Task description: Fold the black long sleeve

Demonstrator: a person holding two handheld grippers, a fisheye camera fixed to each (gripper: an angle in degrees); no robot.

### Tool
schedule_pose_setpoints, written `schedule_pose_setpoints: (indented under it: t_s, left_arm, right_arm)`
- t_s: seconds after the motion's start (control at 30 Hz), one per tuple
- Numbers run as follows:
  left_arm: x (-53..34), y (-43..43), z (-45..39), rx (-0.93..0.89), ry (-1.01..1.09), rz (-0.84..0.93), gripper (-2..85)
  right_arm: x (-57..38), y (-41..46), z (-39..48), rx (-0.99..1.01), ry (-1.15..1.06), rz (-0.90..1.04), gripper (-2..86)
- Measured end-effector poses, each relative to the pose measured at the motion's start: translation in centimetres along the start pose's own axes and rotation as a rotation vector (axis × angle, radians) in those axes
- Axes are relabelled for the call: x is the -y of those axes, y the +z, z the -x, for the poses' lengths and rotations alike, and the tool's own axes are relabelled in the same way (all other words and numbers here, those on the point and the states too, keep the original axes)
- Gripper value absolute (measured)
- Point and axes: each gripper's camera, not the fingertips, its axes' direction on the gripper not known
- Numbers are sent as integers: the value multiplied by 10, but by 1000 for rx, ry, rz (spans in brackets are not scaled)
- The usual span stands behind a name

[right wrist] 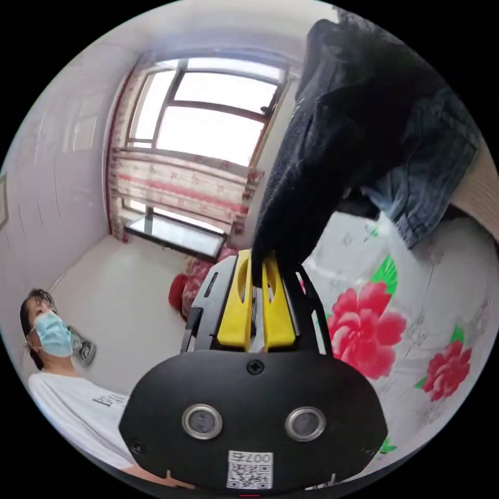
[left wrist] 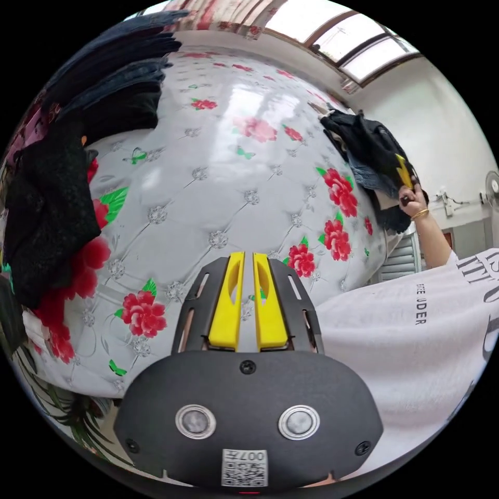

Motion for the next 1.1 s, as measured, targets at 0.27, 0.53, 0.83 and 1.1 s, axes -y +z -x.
schedule_pose_setpoints:
  t_s: [0.27,0.53,0.83,1.1]
  left_arm:
    - [-37,-39,-18,-82,225,-158,49]
    - [-28,-42,-42,-103,568,-154,61]
    - [51,42,-186,-184,846,68,104]
    - [-15,121,-205,223,1054,189,3]
  right_arm:
    - [-293,119,57,70,-100,1263,-2]
    - [-377,-2,58,-37,63,984,-2]
    - [-487,-42,97,-122,77,618,-2]
    - [-542,-18,125,-254,17,548,-1]
